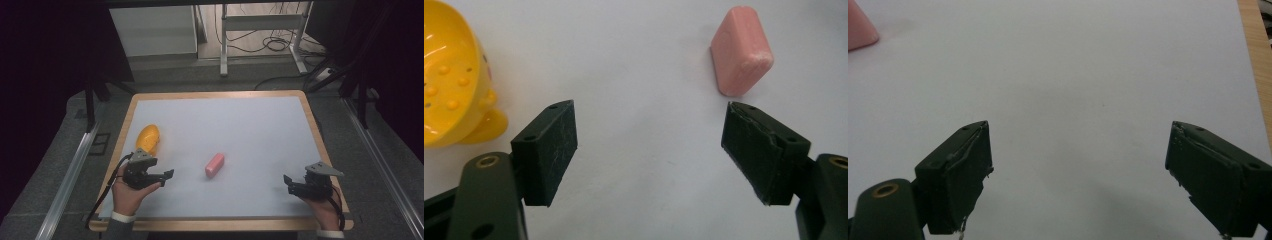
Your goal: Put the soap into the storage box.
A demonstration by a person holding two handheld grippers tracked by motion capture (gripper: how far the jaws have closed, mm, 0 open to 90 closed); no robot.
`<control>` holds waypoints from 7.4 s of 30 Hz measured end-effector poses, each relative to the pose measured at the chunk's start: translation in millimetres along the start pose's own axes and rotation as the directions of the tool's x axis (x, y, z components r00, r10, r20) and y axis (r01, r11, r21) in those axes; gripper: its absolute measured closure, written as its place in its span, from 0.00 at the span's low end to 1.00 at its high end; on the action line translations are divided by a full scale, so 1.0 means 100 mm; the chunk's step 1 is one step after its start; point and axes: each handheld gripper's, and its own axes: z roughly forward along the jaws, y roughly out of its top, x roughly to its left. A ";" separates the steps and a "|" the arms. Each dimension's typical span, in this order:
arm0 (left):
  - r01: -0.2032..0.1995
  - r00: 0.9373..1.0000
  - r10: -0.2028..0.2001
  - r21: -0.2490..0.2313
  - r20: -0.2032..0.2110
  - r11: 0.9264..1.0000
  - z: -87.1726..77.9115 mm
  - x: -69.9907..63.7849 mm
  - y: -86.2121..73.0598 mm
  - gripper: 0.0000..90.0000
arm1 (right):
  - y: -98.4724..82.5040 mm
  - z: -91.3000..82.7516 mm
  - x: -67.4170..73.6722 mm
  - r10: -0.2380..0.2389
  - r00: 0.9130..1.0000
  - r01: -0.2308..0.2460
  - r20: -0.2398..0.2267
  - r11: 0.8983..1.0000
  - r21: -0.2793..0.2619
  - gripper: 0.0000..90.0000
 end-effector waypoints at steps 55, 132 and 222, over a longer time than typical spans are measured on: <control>-0.166 0.984 0.158 0.118 0.076 0.979 0.53 -0.62 0.54 0.24 | 0.00 -0.02 -0.01 0.004 1.000 -0.004 0.019 1.000 0.006 0.12; -0.174 0.985 0.166 0.261 0.055 0.949 1.49 -0.82 0.70 0.67 | -0.03 0.03 -0.02 -0.010 0.999 0.009 0.038 1.000 0.026 0.12; -0.056 0.997 0.059 0.050 -0.047 0.997 0.48 -0.07 0.78 0.67 | -0.05 0.06 -0.01 -0.020 0.999 0.018 0.048 0.999 0.044 0.12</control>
